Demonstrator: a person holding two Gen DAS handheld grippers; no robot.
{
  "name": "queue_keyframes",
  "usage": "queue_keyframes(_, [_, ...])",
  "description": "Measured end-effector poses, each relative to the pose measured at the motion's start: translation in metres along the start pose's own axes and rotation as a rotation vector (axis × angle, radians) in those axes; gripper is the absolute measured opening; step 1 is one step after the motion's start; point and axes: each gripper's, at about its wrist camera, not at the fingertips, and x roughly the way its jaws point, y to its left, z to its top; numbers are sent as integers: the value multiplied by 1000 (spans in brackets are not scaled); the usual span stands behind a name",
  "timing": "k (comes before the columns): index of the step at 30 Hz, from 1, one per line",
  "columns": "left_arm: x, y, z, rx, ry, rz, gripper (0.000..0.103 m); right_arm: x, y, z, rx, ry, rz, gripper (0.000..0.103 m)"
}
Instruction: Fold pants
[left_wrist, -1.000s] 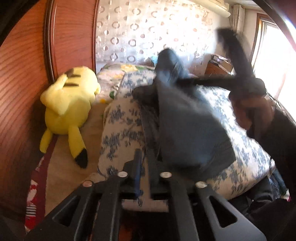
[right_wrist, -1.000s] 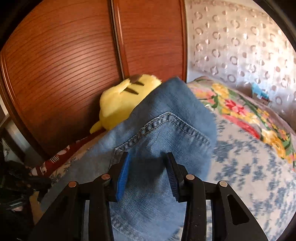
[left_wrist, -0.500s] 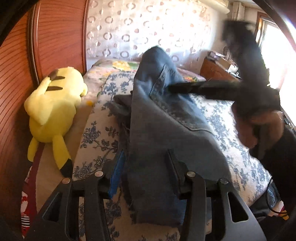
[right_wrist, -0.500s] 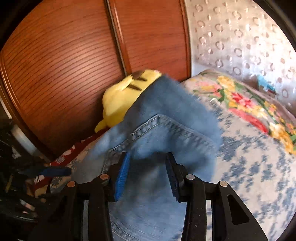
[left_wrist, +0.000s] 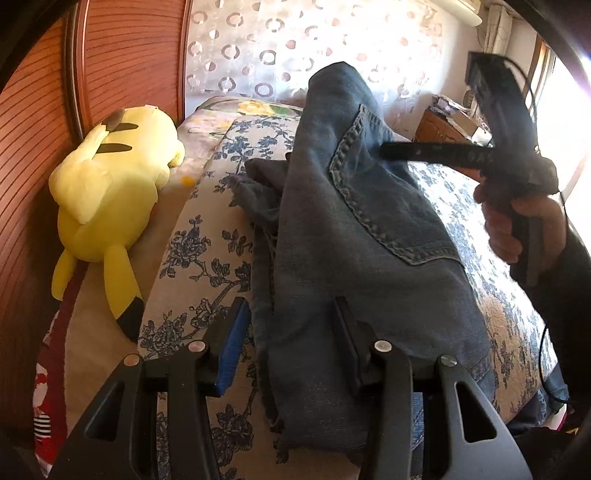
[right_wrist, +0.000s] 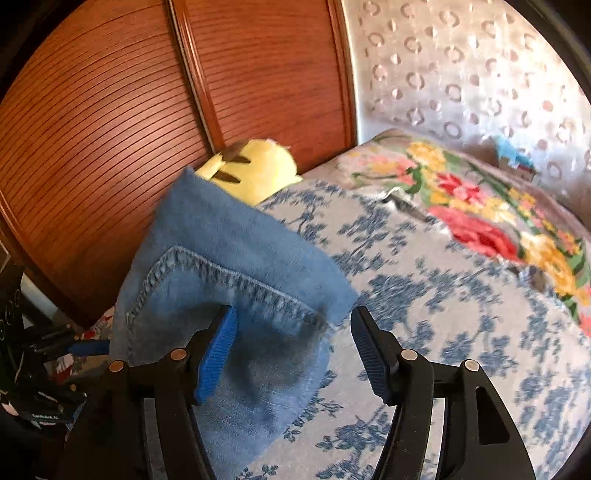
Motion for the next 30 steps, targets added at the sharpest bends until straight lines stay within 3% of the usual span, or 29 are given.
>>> queue_keyframes(7, [0,-2,-1,-7,-4,3,47,27,-18,2,53,18,63,82])
queue_keyframes(16, [0,-3,0,-6,-6,3,47,62,-40,3,111,41,183,81])
queue_keyframes(18, [0,-3,0,1,-4,-31,31,66,-43,4,117,62,252,57])
queue_keyframes(19, [0,-4,0,6,-2,-43,28,67,-45,6,125,62,272,50])
queue_keyframes(21, [-1,-6,2,23,-5,-23,13,69,-45,10,94,61,266,41])
queue_keyframes(23, [-1,-3,5,18,-1,-32,9,63,-46,19,72,26,257,29])
queue_keyframes(30, [-8,2,23,9,-40,-36,5,66,-33,56,-1,-106,169,21])
